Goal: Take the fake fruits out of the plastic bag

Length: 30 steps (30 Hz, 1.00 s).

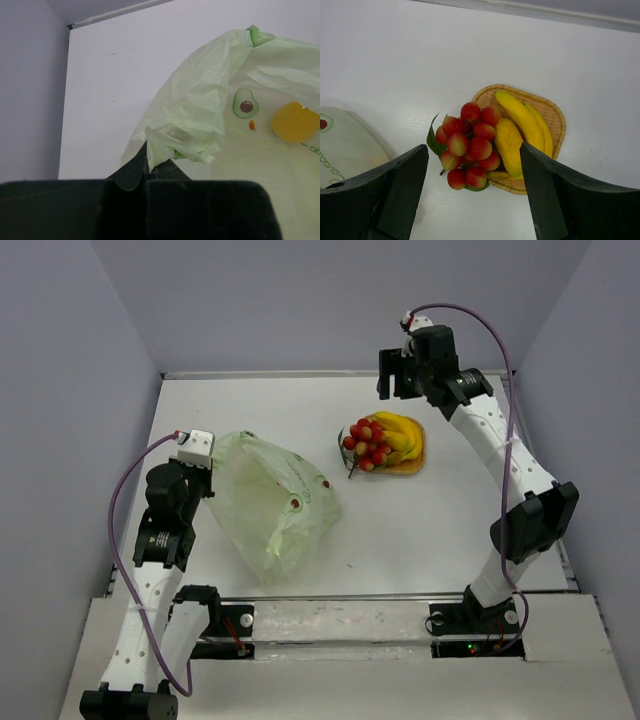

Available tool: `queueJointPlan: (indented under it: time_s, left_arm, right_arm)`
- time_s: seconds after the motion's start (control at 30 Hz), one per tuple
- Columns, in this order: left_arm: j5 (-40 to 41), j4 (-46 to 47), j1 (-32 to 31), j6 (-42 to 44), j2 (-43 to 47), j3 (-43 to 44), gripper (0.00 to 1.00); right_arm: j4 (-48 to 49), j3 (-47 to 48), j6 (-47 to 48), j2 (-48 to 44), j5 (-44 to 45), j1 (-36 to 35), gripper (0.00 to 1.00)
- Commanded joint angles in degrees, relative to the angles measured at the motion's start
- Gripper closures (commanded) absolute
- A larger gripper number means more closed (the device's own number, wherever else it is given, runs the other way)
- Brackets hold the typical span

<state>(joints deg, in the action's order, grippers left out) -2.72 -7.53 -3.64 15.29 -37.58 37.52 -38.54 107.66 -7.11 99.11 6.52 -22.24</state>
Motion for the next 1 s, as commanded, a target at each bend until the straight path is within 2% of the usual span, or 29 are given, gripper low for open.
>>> queueJointPlan:
  time_s: [0.0,0.07,0.1,0.17,0.27,0.3,0.47,0.53,0.57,0.63,0.67,0.7,0.77,0.8,0.83,0.9,0.97]
  left_arm:
    - [0.0,2.3,0.2,-0.6,1.1,2.3,1.0]
    - [-0.3,2.3,0.2,-0.7,1.0,2.4,1.0]
    - [-0.5,2.4,0.2,-0.7,1.0,2.6,1.0]
    - [-0.8,2.6,0.2,-0.7,0.8,2.6,1.0]
    - [-0.8,2.9,0.2,-1.0,0.9,2.6,1.0]
    - [-0.8,3.0,0.2,-0.9,0.9,2.5,1.0]
    - [-0.6,2.9,0.2,-0.8,2.2,1.5,1.0]
    - [-0.5,2.8,0.2,-0.7,2.3,1.2,1.0]
    - [-0.4,2.8,0.2,-0.7,2.3,1.2,1.0]
    - [-0.3,3.0,0.2,-1.0,2.1,1.2,1.0]
    - [-0.2,3.0,0.3,-1.2,2.0,1.2,1.0]
    - [0.0,3.1,0.2,-1.3,1.9,1.2,1.0]
    - [0.2,3.5,0.2,-1.6,1.7,1.2,1.0]
    - [0.1,3.6,0.2,-1.7,1.6,1.2,0.94]
    - [0.0,3.9,0.2,-1.7,1.5,1.2,0.72]
    - [-0.1,4.3,0.2,-1.7,1.1,1.5,0.52]
    - [0.0,4.8,0.2,-1.8,0.4,1.7,0.23]
  right_arm:
    - [1.8,-1.3,-3.1,-1.5,-6.5,-1.0,0.23]
    - [1.4,0.0,-3.3,-1.2,-9.9,-4.5,0.27]
    - [1.2,2.2,-1.1,-0.9,-8.8,-10.9,0.27]
    - [1.4,4.8,4.6,0.0,-7.6,-18.0,0.25]
    - [2.1,9.7,6.3,1.6,-8.7,-25.9,0.22]
    - [2.1,10.5,6.3,2.1,-8.7,-26.4,0.22]
    - [2.4,10.6,5.2,4.1,-3.8,-26.5,0.21]
    - [2.7,9.4,4.7,4.0,-1.2,-26.5,0.16]
    - [2.8,7.7,3.6,3.9,3.5,-26.5,0.09]
    - [2.2,5.5,1.0,4.1,11.2,-23.4,0.0]
    - [1.1,4.6,-4.1,4.3,11.9,-21.0,0.0]
    - [-1.9,3.3,-7.4,4.4,11.7,-14.7,0.0]
    - [-4.8,1.2,-14.6,4.0,8.7,-7.2,0.0]
    - [-5.4,-3.2,-19.9,2.3,7.2,-3.6,0.0]
    - [-5.3,-5.7,-22.0,1.2,5.6,2.6,0.0]
    - [-5.2,-9.6,-25.4,-0.8,8.0,5.8,0.0]
    - [-5.6,-12.9,-26.5,-2.8,15.0,6.3,0.0]
